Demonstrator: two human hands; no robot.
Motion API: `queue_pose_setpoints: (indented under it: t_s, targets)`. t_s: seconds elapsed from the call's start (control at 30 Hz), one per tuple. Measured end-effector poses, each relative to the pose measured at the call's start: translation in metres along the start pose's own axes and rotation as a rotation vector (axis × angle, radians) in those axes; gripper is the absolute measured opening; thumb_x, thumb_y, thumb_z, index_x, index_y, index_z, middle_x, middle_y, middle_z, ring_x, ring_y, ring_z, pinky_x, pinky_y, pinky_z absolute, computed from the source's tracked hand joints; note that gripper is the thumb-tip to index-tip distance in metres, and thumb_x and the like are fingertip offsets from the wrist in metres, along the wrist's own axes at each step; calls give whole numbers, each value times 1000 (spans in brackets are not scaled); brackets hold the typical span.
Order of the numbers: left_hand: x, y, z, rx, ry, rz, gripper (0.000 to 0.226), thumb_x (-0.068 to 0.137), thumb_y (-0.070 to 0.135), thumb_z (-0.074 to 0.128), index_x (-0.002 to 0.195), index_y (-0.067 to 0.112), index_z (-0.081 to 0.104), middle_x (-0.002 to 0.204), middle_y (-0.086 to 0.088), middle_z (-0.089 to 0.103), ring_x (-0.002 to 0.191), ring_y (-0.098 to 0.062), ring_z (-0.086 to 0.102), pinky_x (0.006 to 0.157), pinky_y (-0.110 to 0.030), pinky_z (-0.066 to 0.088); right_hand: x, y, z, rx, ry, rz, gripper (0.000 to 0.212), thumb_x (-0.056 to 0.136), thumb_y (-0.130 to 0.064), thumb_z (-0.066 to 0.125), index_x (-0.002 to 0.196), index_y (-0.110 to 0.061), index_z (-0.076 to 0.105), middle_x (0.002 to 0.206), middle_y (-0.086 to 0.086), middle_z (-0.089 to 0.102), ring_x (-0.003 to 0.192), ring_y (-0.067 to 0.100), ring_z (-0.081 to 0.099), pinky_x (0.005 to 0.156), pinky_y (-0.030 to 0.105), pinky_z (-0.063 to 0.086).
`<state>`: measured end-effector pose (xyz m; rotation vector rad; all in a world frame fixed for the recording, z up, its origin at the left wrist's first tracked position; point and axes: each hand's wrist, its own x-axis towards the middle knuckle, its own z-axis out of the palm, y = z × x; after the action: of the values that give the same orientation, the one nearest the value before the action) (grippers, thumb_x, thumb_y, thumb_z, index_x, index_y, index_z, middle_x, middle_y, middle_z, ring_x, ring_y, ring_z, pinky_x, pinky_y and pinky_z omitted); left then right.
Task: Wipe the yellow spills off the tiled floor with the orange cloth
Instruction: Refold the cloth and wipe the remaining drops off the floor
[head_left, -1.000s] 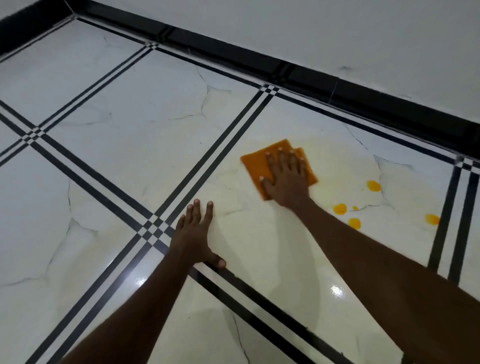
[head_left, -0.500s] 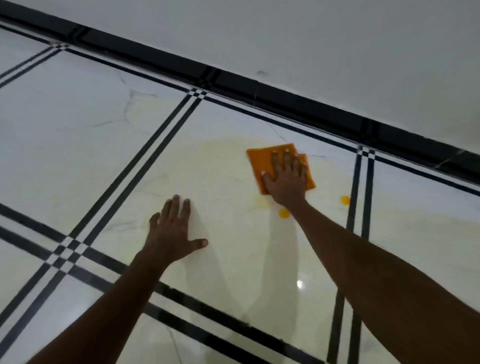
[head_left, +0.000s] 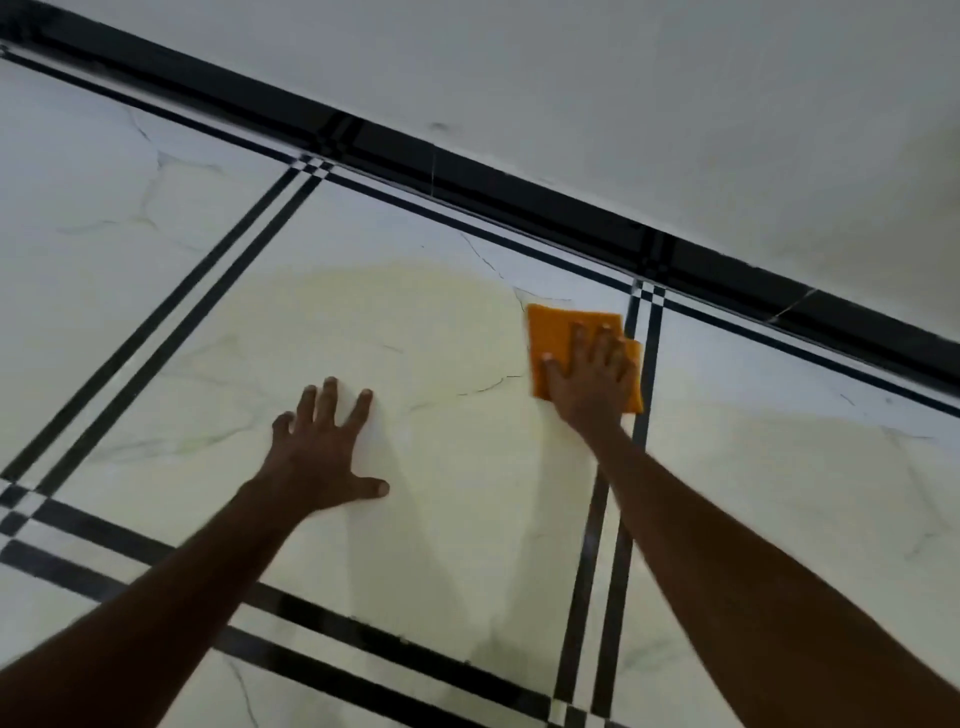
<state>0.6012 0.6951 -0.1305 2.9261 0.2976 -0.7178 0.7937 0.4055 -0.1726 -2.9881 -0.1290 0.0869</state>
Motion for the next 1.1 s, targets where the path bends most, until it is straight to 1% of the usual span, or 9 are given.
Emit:
queue_pose_setpoints:
  t_s: [0.13, 0.27, 0.37, 0.5, 0.63, 0.73, 0.87, 0.97, 1.1]
  targets:
    - [-4, 10, -1, 38, 1, -17, 121, 73, 81, 54, 154, 28, -19, 161, -19, -23, 150, -39, -12, 119, -55, 13, -79, 19, -1, 94, -9, 234, 86, 94, -67, 20, 164, -19, 5, 170, 22, 6, 155, 48, 5, 122, 68, 7]
    - [-2, 4, -5, 22, -7, -10, 123, 72, 80, 57, 154, 30, -18, 162, -16, -22, 151, -37, -11, 119, -54, 13, -106, -101, 25, 126, -23, -129, 83, 95, -64, 28, 165, -22, 10, 170, 18, 4, 156, 45, -1, 124, 64, -3]
    - [-1, -8, -2, -19, 5, 28, 124, 68, 82, 60, 154, 35, -16, 164, -11, -19, 152, -33, -8, 118, -52, 16, -49, -123, 20, 67, -112, -266, 84, 95, -67, 28, 165, -25, 6, 172, 15, -2, 157, 41, -6, 124, 61, -8]
    - [-6, -17, 0, -22, 36, 61, 123, 68, 82, 59, 155, 35, -15, 164, -8, -21, 152, -29, -9, 119, -47, 17, -28, -21, 11, 45, -8, 11, 84, 97, -69, 21, 165, -23, 8, 172, 17, 4, 157, 43, 3, 125, 63, 4]
    - [-8, -14, 6, -22, 42, 59, 123, 69, 82, 56, 154, 33, -17, 162, -9, -25, 152, -29, -14, 119, -48, 12, -131, 24, 1, 107, -30, 290, 90, 92, -74, 11, 164, -22, -1, 171, 20, 4, 155, 47, 5, 122, 69, 8]
    - [-6, -14, 5, -11, 39, 69, 122, 70, 81, 57, 155, 32, -17, 162, -11, -24, 152, -31, -14, 119, -49, 11, -174, -55, 18, 128, -21, 183, 88, 94, -70, 22, 164, -22, 0, 171, 19, -2, 156, 45, -2, 124, 65, -2]
    - [-5, -18, 6, -3, 30, 87, 123, 70, 82, 57, 155, 31, -17, 163, -11, -23, 152, -32, -13, 119, -51, 11, -89, -104, 23, 121, -75, -95, 85, 96, -66, 31, 165, -23, 6, 171, 16, -1, 157, 43, -5, 124, 62, -7]
    - [-5, -16, 5, 3, 35, 81, 125, 68, 85, 55, 155, 31, -17, 163, -11, -22, 152, -31, -13, 119, -51, 12, -62, -49, 20, 74, -18, 40, 85, 96, -69, 25, 165, -24, 4, 172, 15, 2, 157, 43, -1, 124, 64, 1]
    - [-11, 1, 13, -18, 91, 127, 124, 58, 94, 27, 156, 29, -12, 163, -13, -20, 152, -31, -12, 120, -50, 9, -135, -18, 13, 113, 75, 254, 86, 95, -69, 21, 165, -20, 8, 171, 19, 8, 156, 45, 4, 123, 67, 7]
